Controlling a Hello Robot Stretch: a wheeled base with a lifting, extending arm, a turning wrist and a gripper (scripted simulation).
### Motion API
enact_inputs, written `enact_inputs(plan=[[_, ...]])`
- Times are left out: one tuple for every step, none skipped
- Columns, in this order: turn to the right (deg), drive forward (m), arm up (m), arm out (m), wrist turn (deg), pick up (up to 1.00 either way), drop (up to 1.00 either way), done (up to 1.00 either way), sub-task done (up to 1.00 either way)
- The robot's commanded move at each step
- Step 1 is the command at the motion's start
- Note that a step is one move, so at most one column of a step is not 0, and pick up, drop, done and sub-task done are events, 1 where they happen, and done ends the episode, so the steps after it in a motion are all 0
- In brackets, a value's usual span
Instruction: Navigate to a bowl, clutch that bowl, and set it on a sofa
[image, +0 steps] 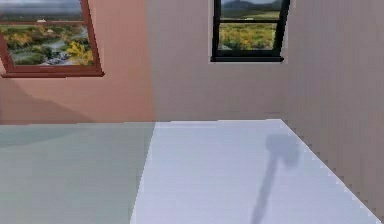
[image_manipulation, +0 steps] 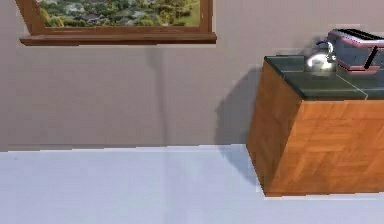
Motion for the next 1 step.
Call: enact_inputs(plan=[[-45.0,0.00,0.00,0.00,0.0,0.00,0.00,0.00,0.00]])
